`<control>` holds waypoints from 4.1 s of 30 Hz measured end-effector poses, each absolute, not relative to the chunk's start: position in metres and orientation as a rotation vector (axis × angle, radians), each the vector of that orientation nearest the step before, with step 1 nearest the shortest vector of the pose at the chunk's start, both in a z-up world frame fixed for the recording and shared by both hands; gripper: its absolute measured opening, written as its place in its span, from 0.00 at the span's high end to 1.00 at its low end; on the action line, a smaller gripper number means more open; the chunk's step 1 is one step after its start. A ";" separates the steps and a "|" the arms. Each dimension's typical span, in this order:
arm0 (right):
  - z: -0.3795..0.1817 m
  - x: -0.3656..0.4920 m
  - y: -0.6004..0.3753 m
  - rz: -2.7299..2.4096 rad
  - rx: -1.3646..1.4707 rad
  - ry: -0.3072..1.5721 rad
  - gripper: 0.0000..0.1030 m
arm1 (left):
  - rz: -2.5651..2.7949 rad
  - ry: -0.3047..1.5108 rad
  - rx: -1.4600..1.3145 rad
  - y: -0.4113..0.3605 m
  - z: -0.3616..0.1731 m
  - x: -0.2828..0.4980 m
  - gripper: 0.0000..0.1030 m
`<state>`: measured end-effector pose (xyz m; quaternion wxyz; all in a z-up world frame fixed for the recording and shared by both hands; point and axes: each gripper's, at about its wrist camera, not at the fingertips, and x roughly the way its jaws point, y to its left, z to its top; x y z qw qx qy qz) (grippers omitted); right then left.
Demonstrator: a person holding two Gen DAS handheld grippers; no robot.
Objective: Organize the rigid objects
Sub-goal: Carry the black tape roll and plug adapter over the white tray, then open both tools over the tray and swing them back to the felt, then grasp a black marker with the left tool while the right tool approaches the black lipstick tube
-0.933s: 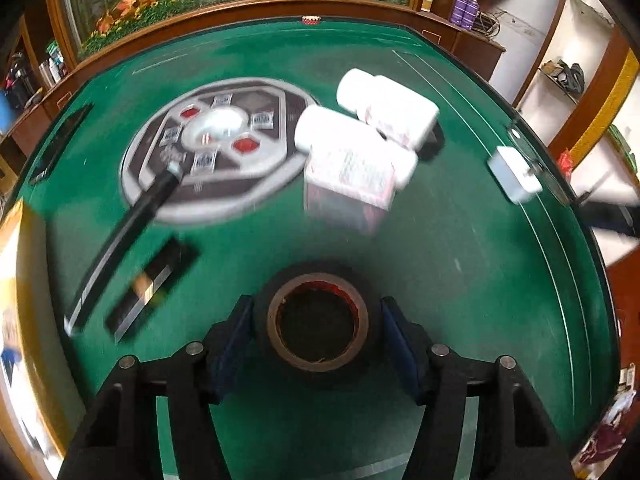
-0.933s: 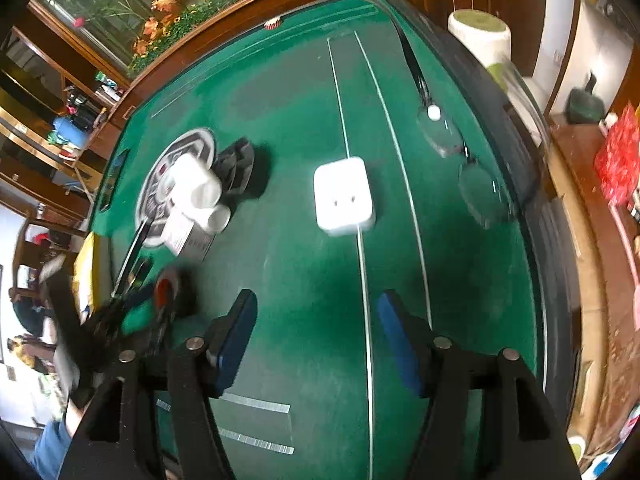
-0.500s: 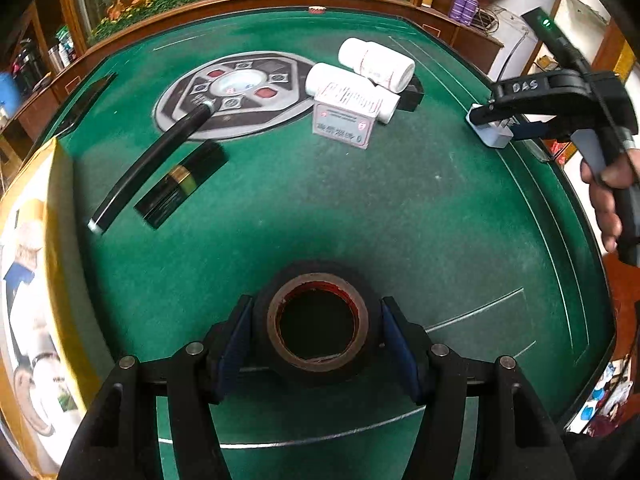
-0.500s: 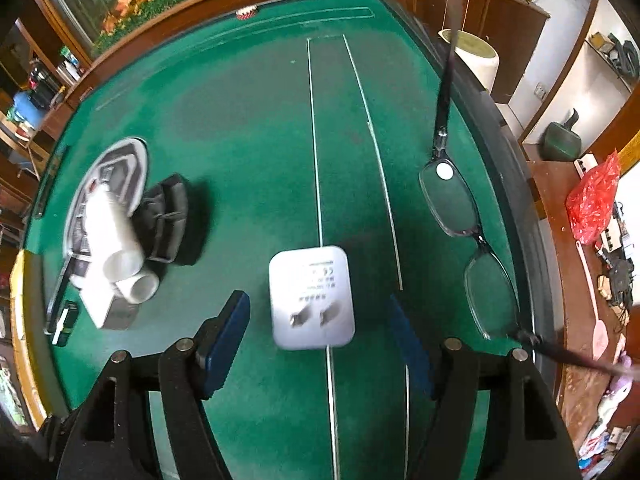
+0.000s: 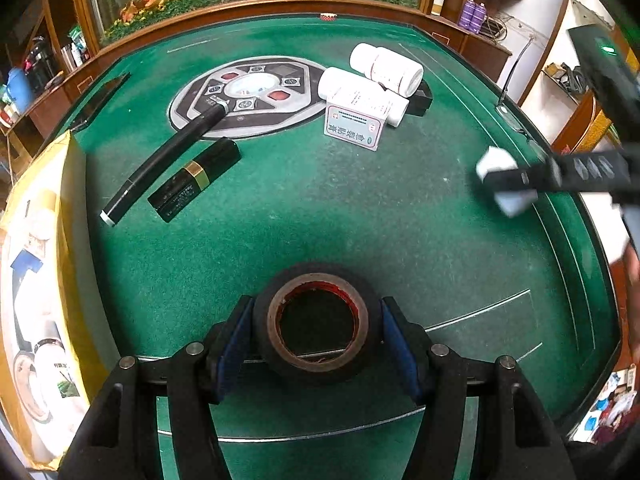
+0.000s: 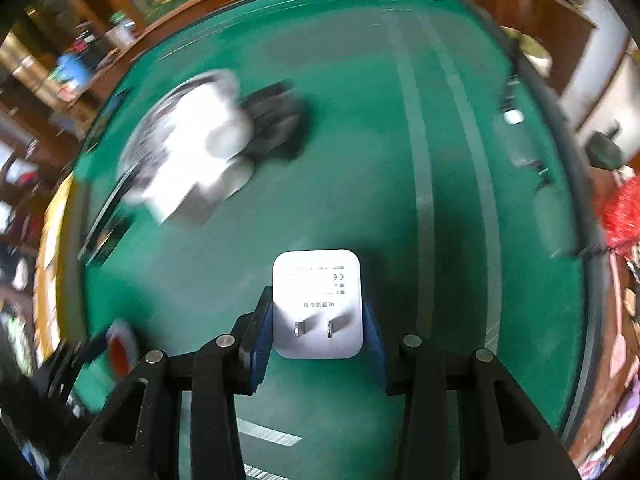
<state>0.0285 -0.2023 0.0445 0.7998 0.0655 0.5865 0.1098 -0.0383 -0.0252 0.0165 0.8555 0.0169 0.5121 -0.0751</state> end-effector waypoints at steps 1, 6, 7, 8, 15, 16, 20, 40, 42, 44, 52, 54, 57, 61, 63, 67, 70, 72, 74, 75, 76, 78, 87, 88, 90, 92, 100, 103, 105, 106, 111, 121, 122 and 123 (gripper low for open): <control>0.046 0.022 -0.196 0.261 0.135 1.257 0.62 | -0.153 1.069 0.038 -0.026 0.017 -0.039 0.36; 0.054 -0.005 -0.167 0.345 0.032 1.231 0.62 | -0.140 1.035 0.055 -0.028 0.022 -0.039 0.36; 0.055 -0.007 -0.164 0.353 0.019 1.229 0.62 | -0.137 1.027 0.057 -0.028 0.024 -0.039 0.36; 0.057 -0.008 -0.162 0.359 0.008 1.228 0.62 | -0.135 1.018 0.060 -0.027 0.025 -0.038 0.36; 0.057 -0.018 -0.155 0.377 -0.025 1.233 0.62 | -0.117 0.990 0.072 -0.023 0.031 -0.039 0.36; 0.057 -0.016 -0.152 0.379 -0.028 1.234 0.62 | -0.116 0.988 0.074 -0.022 0.032 -0.039 0.36; 0.055 -0.017 -0.141 0.389 -0.038 1.237 0.62 | -0.111 0.981 0.078 -0.019 0.034 -0.041 0.36; 0.066 -0.016 -0.111 0.442 -0.060 1.218 0.62 | -0.043 0.895 -0.011 0.024 0.073 -0.054 0.36; 0.073 -0.014 -0.102 0.459 -0.062 1.209 0.62 | -0.005 0.866 -0.056 0.046 0.086 -0.057 0.36; 0.081 -0.013 -0.091 0.479 -0.066 1.195 0.62 | 0.028 0.847 -0.092 0.067 0.095 -0.060 0.36; 0.118 -0.014 -0.014 0.623 -0.147 1.128 0.61 | 0.217 0.822 -0.183 0.174 0.106 -0.060 0.36; 0.123 -0.015 0.014 0.669 -0.179 1.120 0.61 | 0.244 0.843 -0.190 0.196 0.101 -0.057 0.36; 0.125 -0.015 0.049 0.715 -0.206 1.118 0.61 | 0.282 0.872 -0.204 0.228 0.090 -0.050 0.36; 0.118 -0.012 0.102 0.765 -0.235 1.141 0.61 | 0.294 0.935 -0.232 0.262 0.067 -0.029 0.36; 0.107 -0.009 0.124 0.772 -0.250 1.166 0.61 | 0.285 0.952 -0.244 0.269 0.061 -0.021 0.36; 0.087 -0.001 0.152 0.743 -0.286 1.198 0.61 | 0.270 0.976 -0.230 0.282 0.050 0.003 0.36; 0.075 0.005 0.165 0.716 -0.294 1.220 0.61 | 0.266 0.998 -0.249 0.292 0.042 0.013 0.36; 0.070 0.008 0.169 0.701 -0.301 1.229 0.61 | 0.265 0.997 -0.257 0.295 0.039 0.015 0.35; 0.068 0.009 0.172 0.699 -0.309 1.230 0.61 | 0.264 0.997 -0.272 0.299 0.038 0.017 0.35; 0.066 0.009 0.174 0.699 -0.313 1.231 0.61 | 0.264 1.003 -0.277 0.301 0.038 0.018 0.35; 0.065 0.009 0.176 0.699 -0.318 1.232 0.61 | 0.260 1.013 -0.282 0.302 0.036 0.020 0.35; 0.061 0.011 0.178 0.694 -0.322 1.241 0.61 | 0.253 1.016 -0.284 0.303 0.033 0.021 0.35; 0.064 0.008 0.176 0.719 -0.323 1.239 0.51 | 0.257 1.004 -0.323 0.306 0.036 0.022 0.35; 0.066 0.006 0.175 0.727 -0.321 1.237 0.48 | 0.257 1.006 -0.328 0.306 0.037 0.021 0.35; 0.073 0.002 0.172 0.742 -0.325 1.215 0.43 | 0.257 0.988 -0.334 0.304 0.043 0.017 0.34; 0.081 -0.003 0.165 0.745 -0.327 1.182 0.41 | 0.251 0.974 -0.332 0.301 0.050 0.012 0.34; 0.115 -0.003 0.087 0.713 -0.134 1.130 0.41 | 0.095 0.951 -0.254 0.241 0.082 0.008 0.34; 0.115 -0.001 0.040 0.649 -0.041 1.151 0.41 | 0.004 0.963 -0.189 0.197 0.089 0.020 0.36; 0.112 0.000 0.008 0.598 0.010 1.171 0.41 | -0.047 0.975 -0.148 0.170 0.091 0.030 0.44; 0.112 0.001 -0.004 0.581 0.035 1.174 0.41 | -0.065 0.993 -0.121 0.152 0.089 0.040 0.44; 0.108 -0.004 -0.058 0.509 0.106 1.183 0.41 | -0.099 1.091 -0.091 0.114 0.069 0.083 0.44; 0.117 -0.024 -0.138 0.403 0.153 1.147 0.41 | -0.064 1.265 -0.017 0.081 0.015 0.128 0.46; 0.117 -0.025 -0.143 0.393 0.158 1.146 0.41 | -0.059 1.273 -0.010 0.079 0.013 0.127 0.52; 0.117 -0.025 -0.148 0.383 0.163 1.146 0.41 | -0.061 1.261 0.008 0.076 0.013 0.125 0.61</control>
